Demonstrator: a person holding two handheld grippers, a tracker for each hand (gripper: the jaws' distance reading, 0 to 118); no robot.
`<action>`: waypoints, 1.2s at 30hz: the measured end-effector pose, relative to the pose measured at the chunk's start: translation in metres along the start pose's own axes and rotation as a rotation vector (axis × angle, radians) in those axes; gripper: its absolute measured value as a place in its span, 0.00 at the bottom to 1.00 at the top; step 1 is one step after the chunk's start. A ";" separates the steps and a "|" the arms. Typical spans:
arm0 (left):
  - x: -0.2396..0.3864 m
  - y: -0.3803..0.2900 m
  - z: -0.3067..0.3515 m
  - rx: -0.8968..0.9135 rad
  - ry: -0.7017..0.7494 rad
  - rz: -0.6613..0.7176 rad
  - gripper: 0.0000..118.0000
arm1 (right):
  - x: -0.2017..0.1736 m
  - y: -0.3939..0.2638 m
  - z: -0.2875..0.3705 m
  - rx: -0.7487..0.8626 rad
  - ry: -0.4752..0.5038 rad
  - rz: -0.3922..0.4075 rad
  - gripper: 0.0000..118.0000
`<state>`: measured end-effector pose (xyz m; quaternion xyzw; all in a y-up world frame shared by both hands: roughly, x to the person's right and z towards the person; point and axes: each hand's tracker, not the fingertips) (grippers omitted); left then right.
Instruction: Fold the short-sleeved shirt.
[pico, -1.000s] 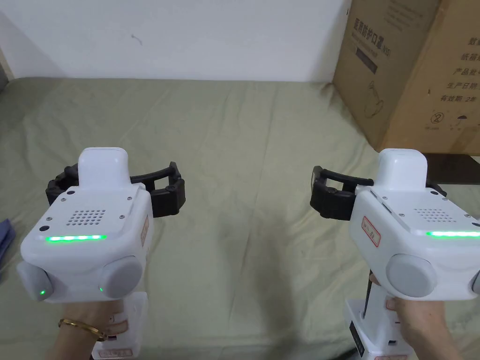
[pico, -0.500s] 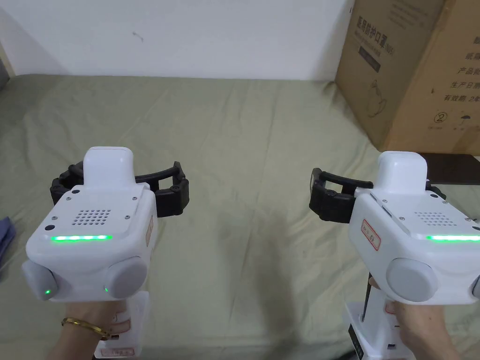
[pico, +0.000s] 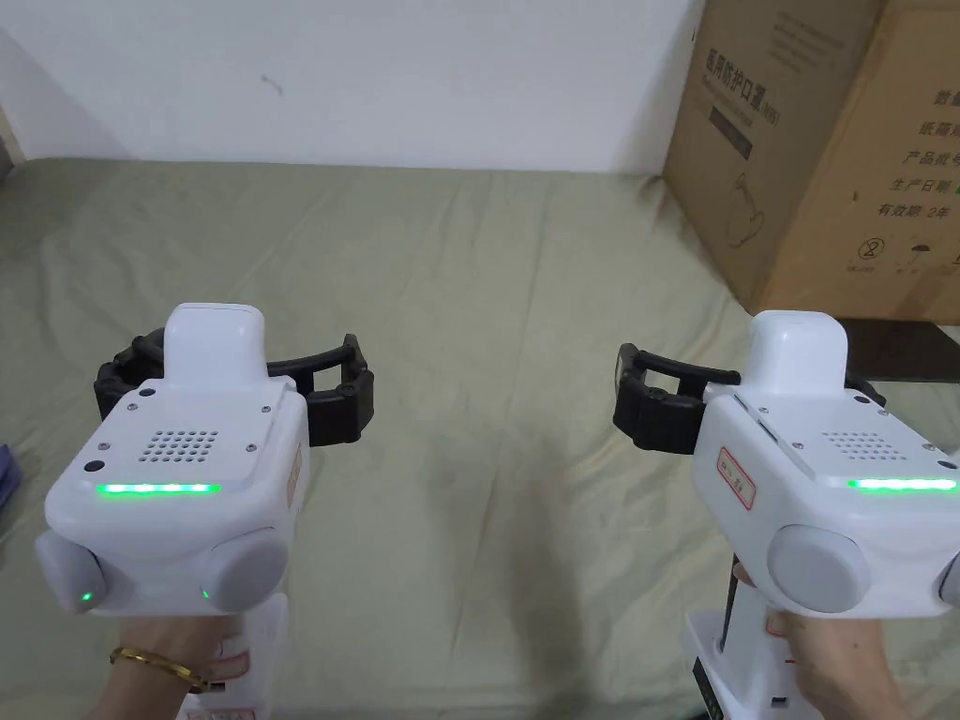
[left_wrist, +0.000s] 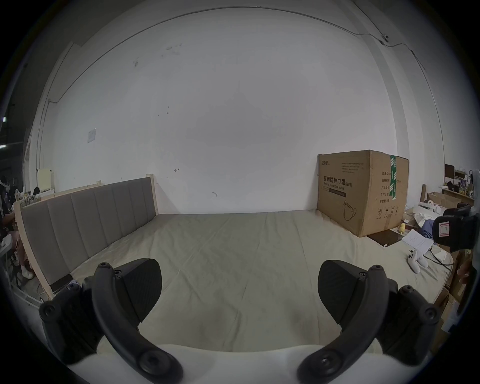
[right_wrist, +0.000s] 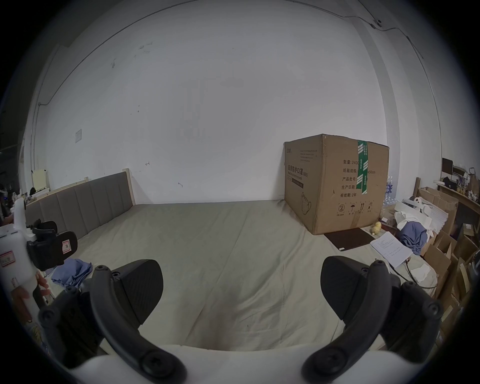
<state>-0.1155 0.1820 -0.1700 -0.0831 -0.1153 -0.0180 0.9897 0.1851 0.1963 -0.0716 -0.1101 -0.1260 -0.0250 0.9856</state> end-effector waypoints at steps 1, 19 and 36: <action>0.000 0.000 0.000 0.000 0.000 -0.002 1.00 | 0.000 0.000 0.000 0.001 0.000 0.000 1.00; 0.001 -0.003 0.000 -0.010 -0.003 0.008 1.00 | -0.004 -0.002 0.000 -0.010 0.004 0.009 1.00; 0.003 -0.003 -0.002 -0.009 -0.018 0.008 1.00 | -0.005 -0.003 -0.001 -0.016 0.012 0.042 1.00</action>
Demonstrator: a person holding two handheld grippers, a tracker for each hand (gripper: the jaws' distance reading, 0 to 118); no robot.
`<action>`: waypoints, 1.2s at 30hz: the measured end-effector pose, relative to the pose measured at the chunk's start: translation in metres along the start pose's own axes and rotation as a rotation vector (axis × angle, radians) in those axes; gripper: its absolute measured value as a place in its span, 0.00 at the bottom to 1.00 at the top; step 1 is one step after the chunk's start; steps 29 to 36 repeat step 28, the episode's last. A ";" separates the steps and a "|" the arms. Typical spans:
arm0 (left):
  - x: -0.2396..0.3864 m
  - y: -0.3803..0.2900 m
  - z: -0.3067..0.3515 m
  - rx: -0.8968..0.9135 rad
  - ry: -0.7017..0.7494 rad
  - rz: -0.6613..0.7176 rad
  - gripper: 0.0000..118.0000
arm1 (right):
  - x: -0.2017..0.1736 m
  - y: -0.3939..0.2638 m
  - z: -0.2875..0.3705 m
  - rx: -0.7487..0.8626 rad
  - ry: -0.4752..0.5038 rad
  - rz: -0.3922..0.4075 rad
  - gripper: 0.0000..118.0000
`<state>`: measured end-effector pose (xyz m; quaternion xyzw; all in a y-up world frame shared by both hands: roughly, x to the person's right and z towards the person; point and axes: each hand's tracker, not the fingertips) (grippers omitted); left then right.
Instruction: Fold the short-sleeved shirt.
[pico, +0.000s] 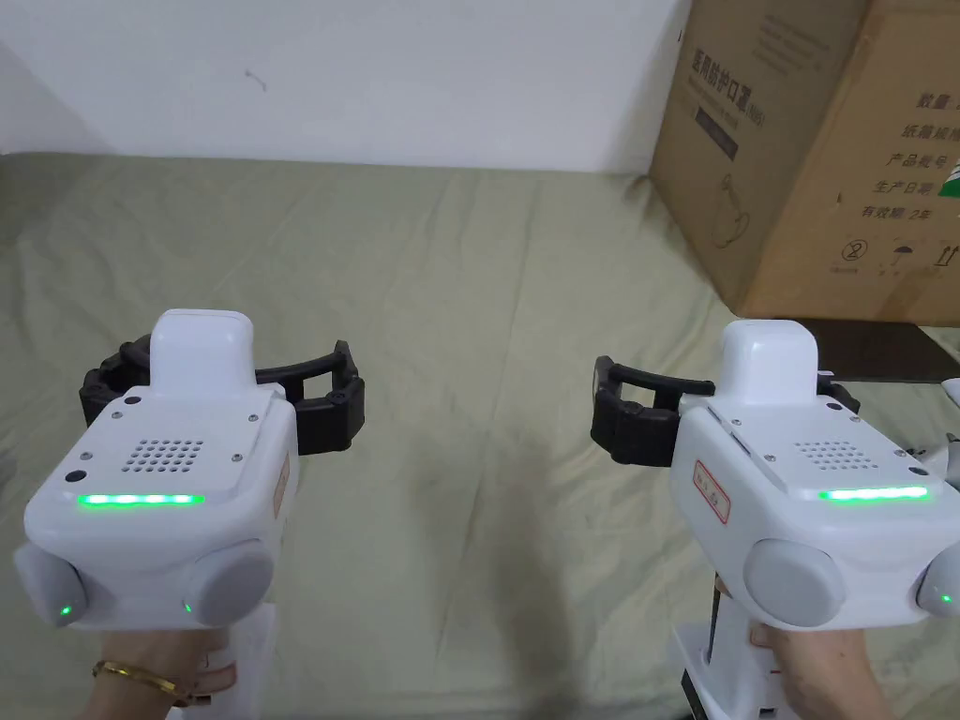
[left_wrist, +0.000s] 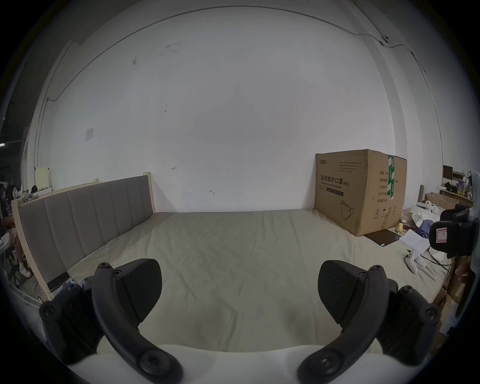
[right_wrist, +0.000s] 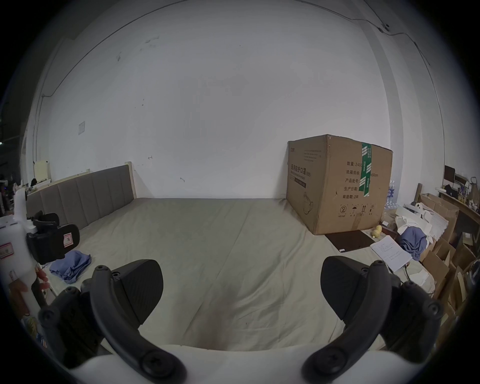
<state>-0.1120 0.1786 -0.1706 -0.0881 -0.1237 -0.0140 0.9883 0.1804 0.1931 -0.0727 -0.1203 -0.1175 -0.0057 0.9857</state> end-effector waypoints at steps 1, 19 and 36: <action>0.001 -0.001 0.000 -0.001 -0.001 0.001 1.00 | 0.000 0.003 0.000 -0.016 0.024 -0.006 1.00; 0.019 -0.072 -0.004 -0.387 -0.020 0.113 1.00 | -0.024 -0.012 -0.035 -0.701 0.005 -0.276 1.00; 0.010 -0.095 -0.019 -0.446 0.005 0.130 1.00 | -0.035 -0.036 -0.058 -0.670 -0.126 -0.233 1.00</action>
